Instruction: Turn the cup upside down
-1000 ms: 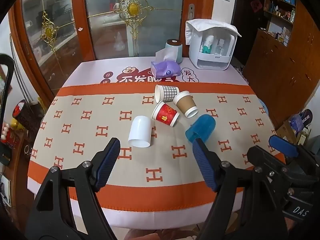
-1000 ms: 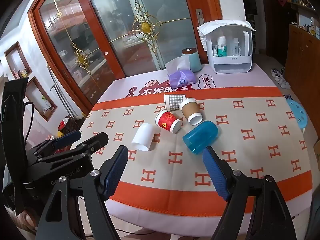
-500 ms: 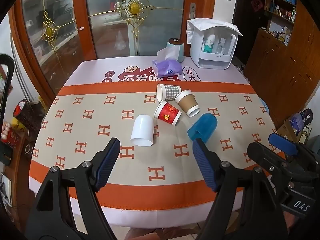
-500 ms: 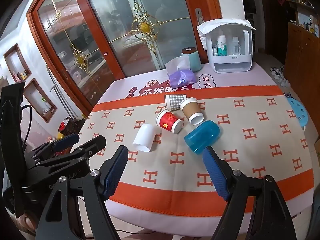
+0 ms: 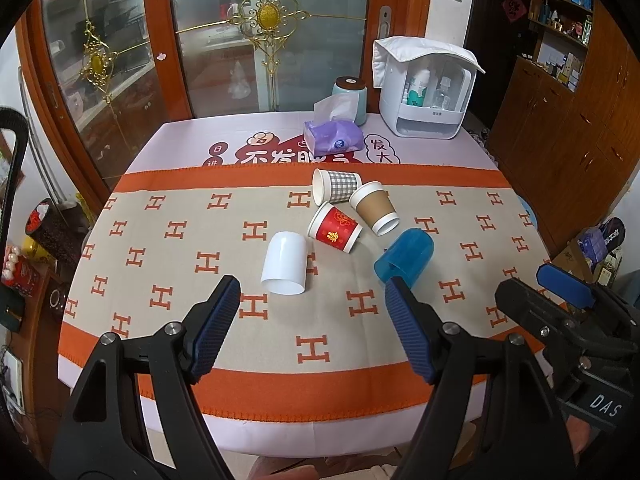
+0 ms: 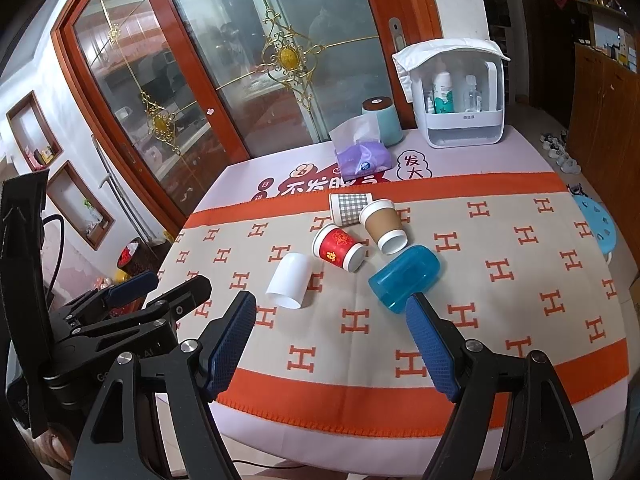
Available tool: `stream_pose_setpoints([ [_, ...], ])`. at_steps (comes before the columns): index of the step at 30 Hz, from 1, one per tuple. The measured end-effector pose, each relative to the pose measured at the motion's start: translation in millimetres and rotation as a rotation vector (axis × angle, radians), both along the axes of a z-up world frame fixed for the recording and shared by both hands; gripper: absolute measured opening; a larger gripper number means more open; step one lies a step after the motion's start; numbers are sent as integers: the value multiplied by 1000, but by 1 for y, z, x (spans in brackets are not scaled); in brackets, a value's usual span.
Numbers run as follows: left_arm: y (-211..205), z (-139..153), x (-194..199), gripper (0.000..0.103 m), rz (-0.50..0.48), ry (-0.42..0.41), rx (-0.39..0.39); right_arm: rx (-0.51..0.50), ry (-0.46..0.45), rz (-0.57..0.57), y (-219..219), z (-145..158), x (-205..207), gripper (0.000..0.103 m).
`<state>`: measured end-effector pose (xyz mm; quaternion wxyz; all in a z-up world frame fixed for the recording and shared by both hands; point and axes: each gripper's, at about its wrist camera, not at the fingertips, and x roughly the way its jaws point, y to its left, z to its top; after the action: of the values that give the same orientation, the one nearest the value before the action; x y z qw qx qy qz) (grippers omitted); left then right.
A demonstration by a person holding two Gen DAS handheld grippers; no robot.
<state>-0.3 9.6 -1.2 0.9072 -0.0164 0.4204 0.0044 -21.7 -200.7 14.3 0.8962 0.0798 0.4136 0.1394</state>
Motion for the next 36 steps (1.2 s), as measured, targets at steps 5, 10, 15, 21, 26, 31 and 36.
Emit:
stream_pose_setpoints([
  [5,-1,0,2,73,0,0,-2,2,0,0,1,2,1,78],
  [10,0,0,2,73,-1,2,0,3,3,0,1,2,1,78],
  [15,-1,0,3,73,-1,3,1,4,1,0,0,2,2,78],
  [21,-2,-1,3,73,-1,3,2,7,3,-1,0,1,2,79],
  [26,-4,-1,3,73,-3,1,6,6,4,-1,0,4,5,79],
  [31,-6,-2,2,73,-15,-7,22,9,6,-4,0,3,6,79],
  [36,-10,0,5,73,-36,-2,45,10,8,-8,1,4,6,79],
])
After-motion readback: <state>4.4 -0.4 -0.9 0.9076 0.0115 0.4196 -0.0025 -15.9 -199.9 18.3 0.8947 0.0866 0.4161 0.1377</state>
